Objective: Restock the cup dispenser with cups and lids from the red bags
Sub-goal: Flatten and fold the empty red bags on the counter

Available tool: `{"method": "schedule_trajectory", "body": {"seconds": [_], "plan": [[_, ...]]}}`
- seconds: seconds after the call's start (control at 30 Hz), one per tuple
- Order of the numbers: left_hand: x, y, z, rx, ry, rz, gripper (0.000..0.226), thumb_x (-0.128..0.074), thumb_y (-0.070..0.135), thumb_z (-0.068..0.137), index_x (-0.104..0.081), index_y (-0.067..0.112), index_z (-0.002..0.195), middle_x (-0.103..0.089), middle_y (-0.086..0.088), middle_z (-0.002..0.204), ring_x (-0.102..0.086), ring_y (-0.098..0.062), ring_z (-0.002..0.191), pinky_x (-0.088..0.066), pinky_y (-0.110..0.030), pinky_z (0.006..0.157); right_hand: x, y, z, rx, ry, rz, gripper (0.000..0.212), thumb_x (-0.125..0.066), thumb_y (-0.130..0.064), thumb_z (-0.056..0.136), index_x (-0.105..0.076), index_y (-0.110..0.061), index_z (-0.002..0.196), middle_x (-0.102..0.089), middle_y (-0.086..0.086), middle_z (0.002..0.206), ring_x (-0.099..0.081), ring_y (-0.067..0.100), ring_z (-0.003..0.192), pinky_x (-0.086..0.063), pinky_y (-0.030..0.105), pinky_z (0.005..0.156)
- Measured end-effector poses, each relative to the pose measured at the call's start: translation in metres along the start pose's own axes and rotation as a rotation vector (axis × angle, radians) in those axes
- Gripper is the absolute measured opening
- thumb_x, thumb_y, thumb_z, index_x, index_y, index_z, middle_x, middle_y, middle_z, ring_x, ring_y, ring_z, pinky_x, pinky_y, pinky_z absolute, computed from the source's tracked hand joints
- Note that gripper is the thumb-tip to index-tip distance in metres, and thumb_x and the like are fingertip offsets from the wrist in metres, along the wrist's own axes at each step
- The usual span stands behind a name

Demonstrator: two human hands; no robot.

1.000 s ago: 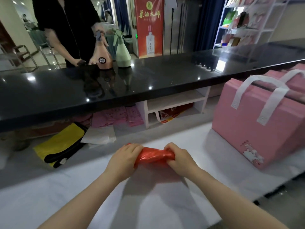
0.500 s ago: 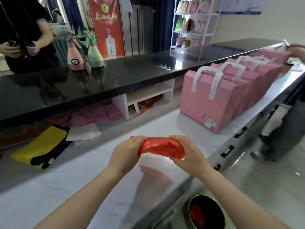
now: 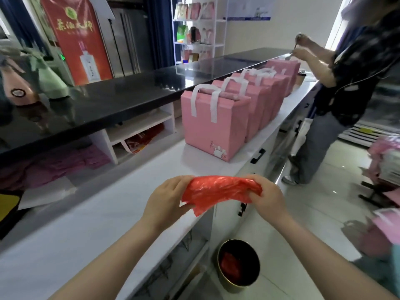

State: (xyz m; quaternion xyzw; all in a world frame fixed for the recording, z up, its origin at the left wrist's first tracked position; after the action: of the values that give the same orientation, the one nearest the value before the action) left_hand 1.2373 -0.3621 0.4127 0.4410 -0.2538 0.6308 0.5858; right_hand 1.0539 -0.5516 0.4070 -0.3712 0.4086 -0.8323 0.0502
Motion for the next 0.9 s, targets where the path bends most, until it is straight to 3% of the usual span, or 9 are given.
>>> {"method": "schedule_trajectory", "body": {"seconds": [0.1, 0.17, 0.23, 0.33, 0.43, 0.53, 0.67, 0.83, 0.9], "plan": [[-0.02, 0.022, 0.018, 0.026, 0.031, -0.007, 0.048, -0.084, 0.008, 0.06, -0.066, 0.008, 0.105, -0.069, -0.007, 0.094, -0.066, -0.03, 0.075, -0.054, -0.034, 0.061, 0.023, 0.02, 0.001, -0.008, -0.017, 0.012, 0.048, -0.057, -0.007, 0.064, -0.068, -0.041, 0.097, -0.066, -0.028, 0.082, -0.057, -0.012, 0.081, -0.037, -0.001, 0.072], [-0.035, 0.038, 0.032, 0.06, 0.041, -0.01, 0.041, -0.083, 0.005, 0.06, -0.067, 0.008, 0.098, -0.069, -0.006, 0.088, -0.065, -0.03, 0.071, -0.051, -0.033, 0.056, 0.04, 0.038, 0.004, -0.031, -0.047, -0.001, 0.053, -0.058, -0.016, 0.063, -0.062, -0.052, 0.101, -0.063, -0.039, 0.085, -0.057, -0.017, 0.081, -0.038, -0.001, 0.069], [-0.054, 0.055, 0.046, 0.111, 0.038, -0.009, 0.038, -0.082, 0.007, 0.063, -0.066, 0.01, 0.097, -0.068, -0.005, 0.088, -0.064, -0.03, 0.073, -0.051, -0.033, 0.055, 0.061, 0.062, 0.008, -0.042, -0.09, 0.011, 0.053, -0.066, -0.022, 0.064, -0.057, -0.063, 0.098, -0.063, -0.038, 0.091, -0.059, -0.014, 0.084, -0.039, 0.0, 0.068], [-0.084, 0.081, 0.066, 0.238, 0.014, -0.031, 0.034, -0.076, 0.007, 0.072, -0.065, 0.012, 0.104, -0.067, -0.004, 0.097, -0.062, -0.03, 0.084, -0.051, -0.037, 0.061, 0.094, 0.099, 0.016, -0.051, -0.218, 0.035, 0.06, -0.079, -0.03, 0.066, -0.05, -0.065, 0.106, -0.061, -0.034, 0.1, -0.06, -0.009, 0.093, -0.045, 0.005, 0.074], [-0.114, 0.107, 0.084, 0.298, 0.006, -0.046, 0.037, -0.072, 0.003, 0.071, -0.064, 0.012, 0.106, -0.067, -0.005, 0.099, -0.061, -0.031, 0.088, -0.049, -0.036, 0.065, 0.117, 0.139, 0.027, -0.033, -0.284, -0.007, 0.058, -0.079, -0.024, 0.072, -0.048, -0.062, 0.104, -0.064, -0.026, 0.095, -0.058, -0.009, 0.092, -0.045, 0.005, 0.075], [-0.142, 0.129, 0.094, 0.381, -0.023, -0.095, 0.045, -0.07, 0.006, 0.073, -0.062, 0.015, 0.116, -0.066, -0.003, 0.109, -0.061, -0.029, 0.097, -0.048, -0.036, 0.075, 0.126, 0.175, 0.036, -0.059, -0.254, -0.012, 0.042, -0.072, -0.012, 0.077, -0.055, -0.047, 0.094, -0.064, -0.016, 0.083, -0.059, -0.003, 0.08, -0.042, 0.009, 0.067], [-0.178, 0.142, 0.083, 0.485, -0.173, -0.144, 0.063, -0.071, 0.017, 0.077, -0.047, 0.022, 0.136, -0.054, 0.001, 0.133, -0.053, -0.023, 0.117, -0.045, -0.036, 0.095, 0.12, 0.212, 0.036, -0.145, -0.294, 0.004, 0.025, -0.067, -0.001, 0.074, -0.063, -0.02, 0.09, -0.062, -0.001, 0.087, -0.059, 0.016, 0.08, -0.045, 0.026, 0.069], [-0.213, 0.134, 0.063, 0.556, -0.281, -0.152, 0.07, -0.066, 0.038, 0.085, -0.033, 0.028, 0.145, -0.043, 0.008, 0.145, -0.044, -0.016, 0.129, -0.039, -0.032, 0.103, 0.098, 0.258, 0.033, -0.269, -0.395, -0.043, 0.029, -0.065, -0.002, 0.071, -0.06, -0.03, 0.075, -0.061, -0.006, 0.076, -0.058, 0.008, 0.07, -0.042, 0.019, 0.058], [-0.227, 0.127, 0.058, 0.588, -0.33, -0.164, 0.069, -0.063, 0.04, 0.087, -0.03, 0.03, 0.147, -0.04, 0.008, 0.148, -0.041, -0.015, 0.132, -0.037, -0.032, 0.105, 0.086, 0.274, 0.028, -0.355, -0.429, -0.064, 0.025, -0.064, -0.003, 0.072, -0.062, -0.027, 0.076, -0.063, -0.006, 0.071, -0.059, 0.011, 0.069, -0.041, 0.018, 0.055]]}}
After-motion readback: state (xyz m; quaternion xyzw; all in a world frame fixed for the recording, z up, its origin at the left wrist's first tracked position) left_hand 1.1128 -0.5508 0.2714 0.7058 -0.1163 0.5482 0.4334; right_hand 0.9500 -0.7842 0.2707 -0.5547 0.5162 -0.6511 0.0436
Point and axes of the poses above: each hand's wrist, its own z-axis towards the middle knuckle, its own x-axis out of the back of the hand, y = z × x, the point moved 2 cm from there along z, towards the middle knuckle
